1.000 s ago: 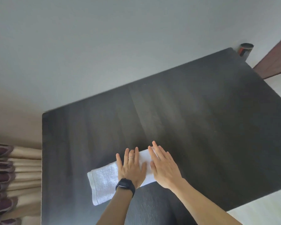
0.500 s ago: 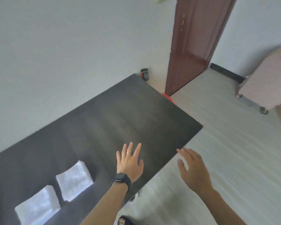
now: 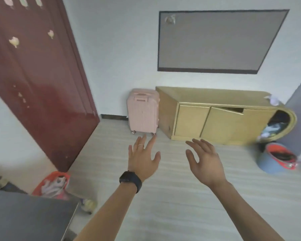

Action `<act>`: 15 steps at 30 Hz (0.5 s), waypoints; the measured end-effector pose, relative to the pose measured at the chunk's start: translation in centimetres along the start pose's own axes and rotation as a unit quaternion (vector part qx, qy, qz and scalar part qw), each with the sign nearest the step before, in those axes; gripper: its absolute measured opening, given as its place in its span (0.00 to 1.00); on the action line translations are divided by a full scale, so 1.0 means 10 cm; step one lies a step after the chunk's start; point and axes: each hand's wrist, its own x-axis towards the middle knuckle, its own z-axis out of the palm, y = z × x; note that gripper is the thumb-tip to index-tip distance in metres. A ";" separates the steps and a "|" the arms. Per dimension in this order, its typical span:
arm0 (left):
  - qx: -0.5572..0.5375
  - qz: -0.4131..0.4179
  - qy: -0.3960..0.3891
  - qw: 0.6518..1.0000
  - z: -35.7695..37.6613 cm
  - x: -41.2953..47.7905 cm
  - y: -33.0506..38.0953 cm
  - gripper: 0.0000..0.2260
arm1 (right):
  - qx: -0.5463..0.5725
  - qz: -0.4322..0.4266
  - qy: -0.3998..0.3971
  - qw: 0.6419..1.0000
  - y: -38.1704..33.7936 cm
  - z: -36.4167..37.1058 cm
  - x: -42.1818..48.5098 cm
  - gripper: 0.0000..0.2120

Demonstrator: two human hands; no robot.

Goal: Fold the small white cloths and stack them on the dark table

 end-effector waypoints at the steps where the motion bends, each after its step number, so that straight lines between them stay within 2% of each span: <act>1: -0.001 0.022 0.004 1.000 0.04 0.23 0.19 0.27 | -0.005 0.009 0.020 1.000 0.17 -0.13 0.15 0.21; 7: -0.022 0.130 -0.001 0.991 0.42 1.65 1.18 0.27 | -0.051 0.054 0.105 0.992 1.16 -0.64 1.11 0.21; 15: -0.044 0.204 -0.003 0.978 1.05 3.68 2.22 0.26 | -0.104 0.099 0.158 0.977 2.48 -0.94 2.54 0.20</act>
